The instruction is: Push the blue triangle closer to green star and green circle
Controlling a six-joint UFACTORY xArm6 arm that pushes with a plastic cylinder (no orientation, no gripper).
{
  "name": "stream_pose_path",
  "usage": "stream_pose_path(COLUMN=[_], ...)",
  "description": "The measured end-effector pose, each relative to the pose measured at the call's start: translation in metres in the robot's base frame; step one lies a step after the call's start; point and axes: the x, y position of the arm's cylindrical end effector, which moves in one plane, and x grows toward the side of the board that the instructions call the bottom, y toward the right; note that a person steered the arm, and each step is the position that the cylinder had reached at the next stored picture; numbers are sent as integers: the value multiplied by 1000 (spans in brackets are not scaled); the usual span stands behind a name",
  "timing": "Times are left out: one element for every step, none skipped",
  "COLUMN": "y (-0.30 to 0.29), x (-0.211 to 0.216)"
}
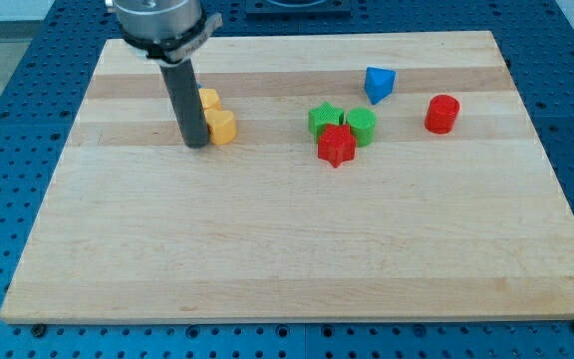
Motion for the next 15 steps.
stream_pose_path(y=[-9,-11,-11,-11,-33,-71,-122,-151,-152,-116,-57,57,163,252,323], x=[-20,-20,9,46,34,18,-14,-69,-141,-189,-194,-193,-193,-193,-183])
